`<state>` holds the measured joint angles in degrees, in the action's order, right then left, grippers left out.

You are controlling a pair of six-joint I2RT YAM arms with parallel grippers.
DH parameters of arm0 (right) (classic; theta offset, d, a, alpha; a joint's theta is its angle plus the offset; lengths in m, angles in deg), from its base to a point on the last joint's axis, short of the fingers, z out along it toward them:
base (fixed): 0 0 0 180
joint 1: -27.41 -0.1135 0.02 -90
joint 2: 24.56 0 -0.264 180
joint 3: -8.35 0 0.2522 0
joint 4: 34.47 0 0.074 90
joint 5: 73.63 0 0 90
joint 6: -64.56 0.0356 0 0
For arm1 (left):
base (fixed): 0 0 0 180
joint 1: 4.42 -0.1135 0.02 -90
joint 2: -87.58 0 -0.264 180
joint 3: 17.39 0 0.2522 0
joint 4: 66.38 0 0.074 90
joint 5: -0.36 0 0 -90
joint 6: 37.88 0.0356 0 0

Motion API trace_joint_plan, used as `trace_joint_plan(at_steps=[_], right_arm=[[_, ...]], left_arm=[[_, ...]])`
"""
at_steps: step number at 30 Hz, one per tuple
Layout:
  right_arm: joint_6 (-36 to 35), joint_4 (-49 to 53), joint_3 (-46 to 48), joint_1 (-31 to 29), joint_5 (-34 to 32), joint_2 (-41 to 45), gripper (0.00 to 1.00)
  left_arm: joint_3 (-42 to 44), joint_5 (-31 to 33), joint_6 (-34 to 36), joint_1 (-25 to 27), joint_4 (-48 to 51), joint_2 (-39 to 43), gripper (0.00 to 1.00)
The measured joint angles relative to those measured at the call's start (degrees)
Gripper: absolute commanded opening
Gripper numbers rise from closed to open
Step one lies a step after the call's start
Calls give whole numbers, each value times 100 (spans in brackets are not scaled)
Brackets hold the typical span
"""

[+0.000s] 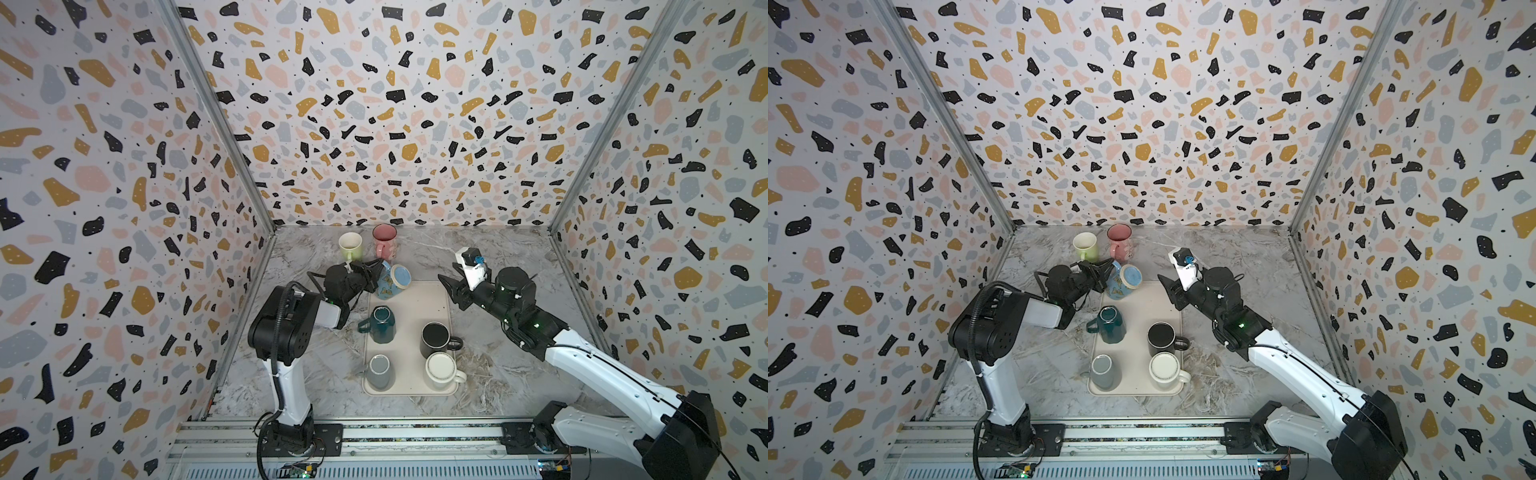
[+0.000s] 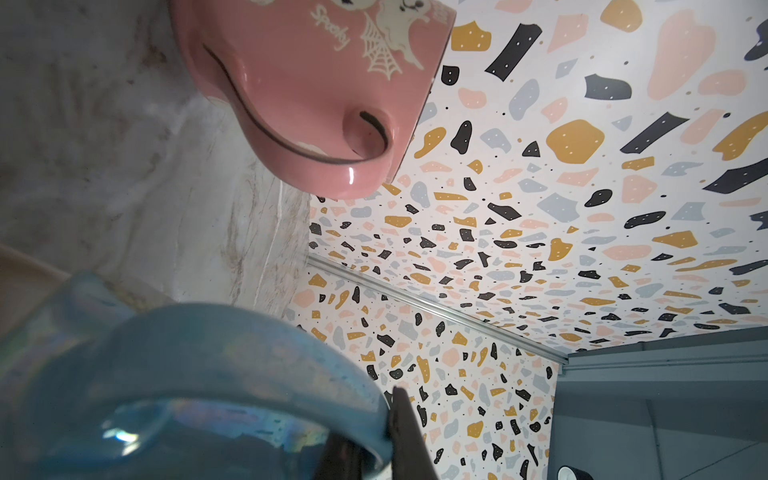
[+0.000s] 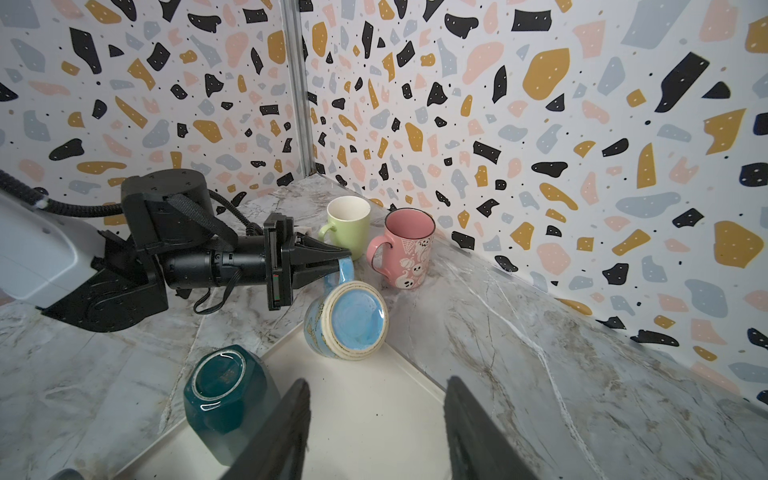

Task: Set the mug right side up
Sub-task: 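Lift and tilt the light blue mug with the left gripper while the right approaches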

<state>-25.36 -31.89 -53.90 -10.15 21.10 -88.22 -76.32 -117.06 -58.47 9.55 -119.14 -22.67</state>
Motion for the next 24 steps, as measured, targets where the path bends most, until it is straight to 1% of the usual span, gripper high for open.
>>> trace_joint_plan(at_steps=[7, 15, 24], right_arm=[[11, -4, 13, 0, 0, 0, 54], [31, -13, 90, 11, 2, 2, 54], [83, -81, 85, 24, 140, -26, 54]], left_arm=[[-286, -243, 584, 2, 614, 96, 0], [-688, -564, 1626, 13, 1722, 376, 0], [-1093, -885, 2625, 70, 2653, 472, 0]])
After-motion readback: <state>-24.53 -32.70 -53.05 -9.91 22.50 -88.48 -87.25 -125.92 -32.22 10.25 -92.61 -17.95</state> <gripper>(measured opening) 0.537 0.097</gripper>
